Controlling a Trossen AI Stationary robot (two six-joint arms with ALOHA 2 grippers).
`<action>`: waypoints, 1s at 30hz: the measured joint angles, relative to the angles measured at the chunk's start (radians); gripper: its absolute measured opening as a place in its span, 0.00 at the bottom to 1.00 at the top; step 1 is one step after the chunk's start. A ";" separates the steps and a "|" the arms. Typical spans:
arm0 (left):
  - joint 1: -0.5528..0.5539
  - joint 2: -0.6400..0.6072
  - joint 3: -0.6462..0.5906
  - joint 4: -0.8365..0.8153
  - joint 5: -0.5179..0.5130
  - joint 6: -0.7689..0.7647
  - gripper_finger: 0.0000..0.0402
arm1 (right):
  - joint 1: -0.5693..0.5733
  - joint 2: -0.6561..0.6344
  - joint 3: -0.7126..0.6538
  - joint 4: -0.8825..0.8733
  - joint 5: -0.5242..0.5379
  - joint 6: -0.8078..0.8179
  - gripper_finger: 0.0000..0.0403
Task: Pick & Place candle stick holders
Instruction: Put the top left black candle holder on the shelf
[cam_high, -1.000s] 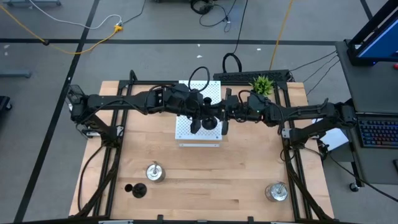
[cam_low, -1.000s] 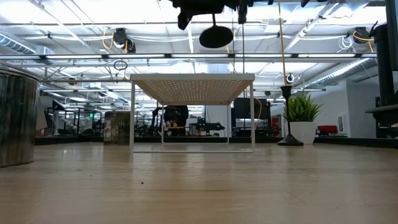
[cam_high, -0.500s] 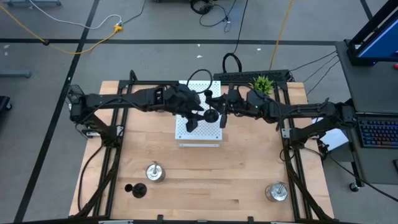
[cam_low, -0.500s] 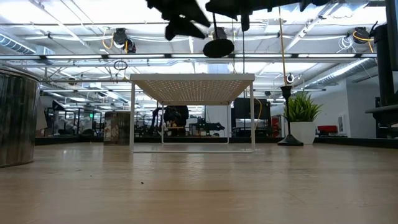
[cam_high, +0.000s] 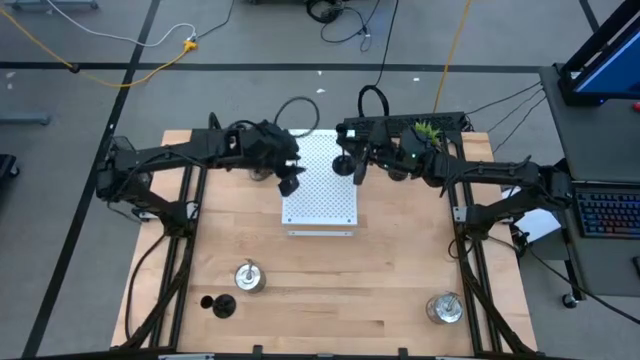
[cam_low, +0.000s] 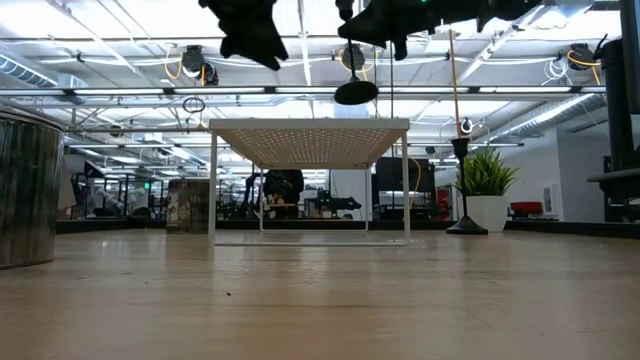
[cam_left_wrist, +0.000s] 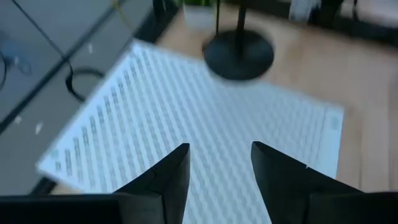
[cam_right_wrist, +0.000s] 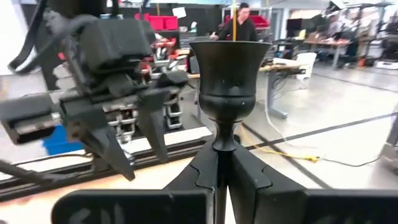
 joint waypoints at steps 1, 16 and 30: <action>0.011 -0.012 -0.016 0.003 0.002 -0.004 0.42 | -0.010 0.000 0.000 0.005 -0.001 -0.002 0.02; 0.104 -0.213 -0.339 0.269 0.094 -0.079 0.33 | -0.145 0.149 0.000 0.281 -0.214 0.076 0.02; 0.278 -0.562 -0.575 0.343 0.103 -0.081 0.33 | -0.227 0.225 -0.001 0.323 -0.174 0.048 0.02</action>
